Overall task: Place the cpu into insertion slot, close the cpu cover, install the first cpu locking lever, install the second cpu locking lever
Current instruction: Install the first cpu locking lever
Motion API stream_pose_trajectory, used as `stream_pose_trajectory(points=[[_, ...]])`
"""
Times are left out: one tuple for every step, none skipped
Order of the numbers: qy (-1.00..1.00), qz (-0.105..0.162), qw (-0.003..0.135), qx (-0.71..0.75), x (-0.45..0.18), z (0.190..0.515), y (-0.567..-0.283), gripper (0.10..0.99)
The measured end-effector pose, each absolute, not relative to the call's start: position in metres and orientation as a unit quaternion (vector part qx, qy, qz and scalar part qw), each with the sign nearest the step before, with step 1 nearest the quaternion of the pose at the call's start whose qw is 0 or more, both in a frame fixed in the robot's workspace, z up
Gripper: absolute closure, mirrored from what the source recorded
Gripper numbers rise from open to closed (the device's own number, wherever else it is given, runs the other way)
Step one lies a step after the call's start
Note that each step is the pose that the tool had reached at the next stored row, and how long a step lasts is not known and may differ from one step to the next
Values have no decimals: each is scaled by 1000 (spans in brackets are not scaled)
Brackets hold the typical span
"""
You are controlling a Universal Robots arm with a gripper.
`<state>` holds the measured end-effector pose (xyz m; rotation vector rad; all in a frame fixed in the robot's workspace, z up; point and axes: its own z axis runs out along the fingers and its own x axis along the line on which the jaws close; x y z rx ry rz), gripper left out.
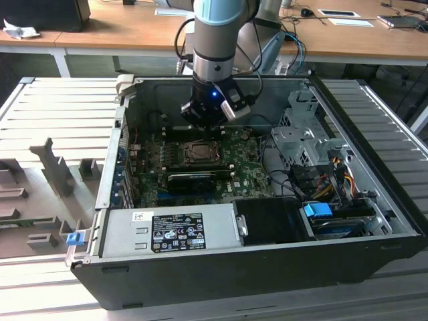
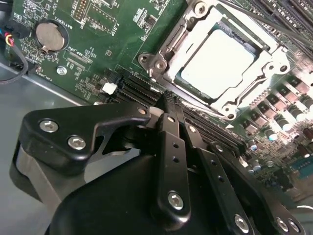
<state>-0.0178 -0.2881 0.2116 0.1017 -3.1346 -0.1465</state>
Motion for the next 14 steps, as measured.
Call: stream_pose_trajectory(points=[[-998,-47,1,32,-18,211,-288,980],[-998,-47,1,33,-17,210,-288,980],[-998,-47,1,32,-17,209,-288,980],[-998,-47,1,32,-17,208,-288,980],[-998,-47,1,32,-17,208,-288,980],[-998,-47,1,32,-16,207,-288,980],[-998,-46,1,32,-16,206,-288,980],[-998,-46,1,32,-16,205,-288,980],[-998,-46,1,32,-16,205,-288,980],[-998,-46,1,32,-16,205,-288,980],[-998,-45,1,32,-16,204,-288,980],[-998,-44,1,32,-16,204,-288,980],[-999,-44,1,32,-16,204,-288,980],[-999,-44,1,32,-16,204,-288,980]])
